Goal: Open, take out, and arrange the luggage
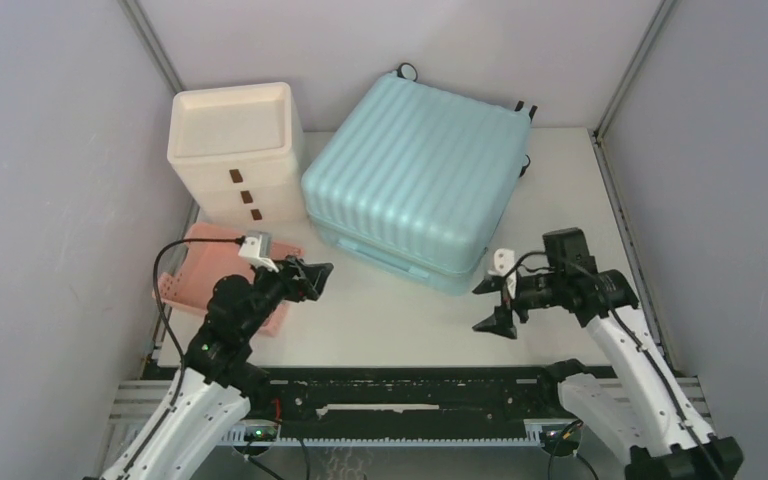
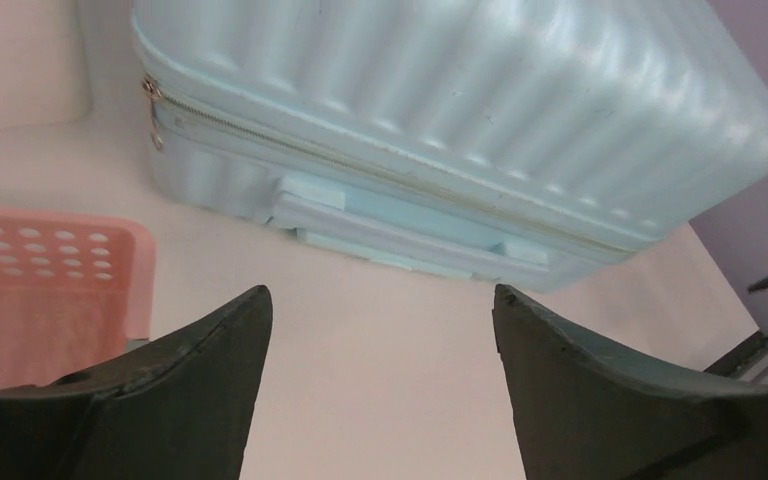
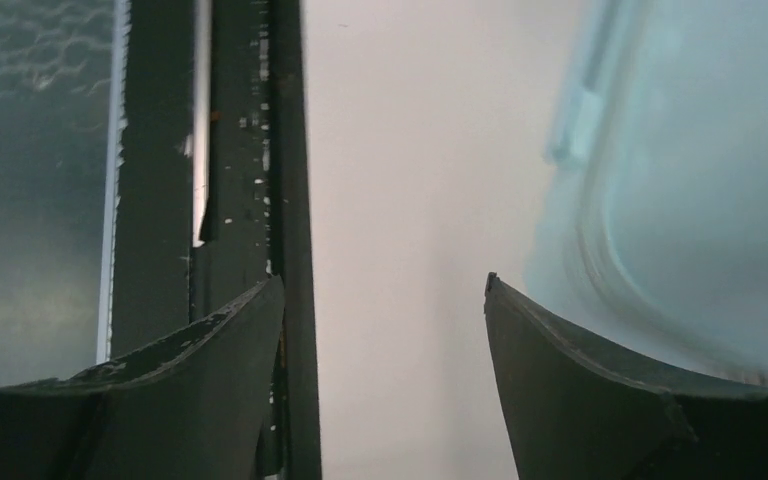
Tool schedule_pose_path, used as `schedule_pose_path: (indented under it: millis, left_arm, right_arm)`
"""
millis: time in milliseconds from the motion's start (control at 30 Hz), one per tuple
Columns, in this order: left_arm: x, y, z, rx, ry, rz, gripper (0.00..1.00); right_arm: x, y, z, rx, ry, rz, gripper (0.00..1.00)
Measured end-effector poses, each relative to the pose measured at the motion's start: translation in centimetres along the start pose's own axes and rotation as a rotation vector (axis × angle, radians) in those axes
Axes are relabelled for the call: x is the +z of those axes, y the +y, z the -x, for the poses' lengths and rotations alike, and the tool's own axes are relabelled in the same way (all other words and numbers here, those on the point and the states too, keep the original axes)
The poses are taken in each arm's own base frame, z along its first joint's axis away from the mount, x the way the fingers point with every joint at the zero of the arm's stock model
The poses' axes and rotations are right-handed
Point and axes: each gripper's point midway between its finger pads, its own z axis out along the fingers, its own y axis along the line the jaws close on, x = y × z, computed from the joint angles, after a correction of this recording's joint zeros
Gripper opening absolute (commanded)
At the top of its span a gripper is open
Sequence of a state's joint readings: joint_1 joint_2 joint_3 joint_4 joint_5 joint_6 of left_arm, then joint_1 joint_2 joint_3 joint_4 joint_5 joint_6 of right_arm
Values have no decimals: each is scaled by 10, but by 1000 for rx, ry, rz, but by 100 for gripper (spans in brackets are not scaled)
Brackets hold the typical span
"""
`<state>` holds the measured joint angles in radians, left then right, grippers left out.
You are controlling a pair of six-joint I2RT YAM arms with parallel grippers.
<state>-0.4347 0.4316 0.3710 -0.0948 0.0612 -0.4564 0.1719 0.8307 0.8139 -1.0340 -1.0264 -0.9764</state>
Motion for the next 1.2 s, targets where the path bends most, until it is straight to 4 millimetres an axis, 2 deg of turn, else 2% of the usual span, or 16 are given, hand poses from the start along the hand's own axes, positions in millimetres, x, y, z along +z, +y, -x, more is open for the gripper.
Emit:
schedule_pose_path:
  millis: [133, 200, 300, 333, 400, 467, 567, 700, 800, 900, 1100, 1200]
  left_arm:
    - [-17, -4, 21, 23, -27, 23, 87]
    - [-27, -7, 34, 24, -52, 35, 87]
    - [-42, -6, 44, 23, -89, 59, 87]
    - [-47, -3, 44, 21, -96, 72, 86]
    - [-55, 2, 43, 20, -105, 96, 85]
    - [-63, 7, 42, 17, -118, 118, 85]
    - [-72, 9, 45, 3, -153, 128, 84]
    - [-81, 9, 49, -26, -199, 125, 84]
    - [-85, 12, 48, -40, -210, 135, 84]
    - [-86, 13, 47, -44, -211, 142, 84]
    - [-86, 14, 46, -47, -208, 146, 84]
    - [-85, 15, 45, -45, -207, 147, 84]
  right_arm:
    - [20, 30, 16, -184, 68, 138, 82]
    - [29, 37, 36, -268, 106, 192, 82]
    - [57, 33, 69, -403, 170, 199, 83]
    - [73, 29, 76, -446, 198, 184, 83]
    - [105, 19, 81, -477, 253, 146, 80]
    - [132, 8, 80, -461, 310, 117, 76]
    - [168, -23, 80, -428, 364, 28, 73]
    - [196, -59, 63, -383, 428, -81, 65]
    - [207, -80, 44, -346, 487, -138, 59]
    - [217, -98, 34, -311, 522, -188, 58]
    - [235, -113, 27, -298, 549, -267, 57]
    - [240, -118, 23, -296, 561, -297, 45]
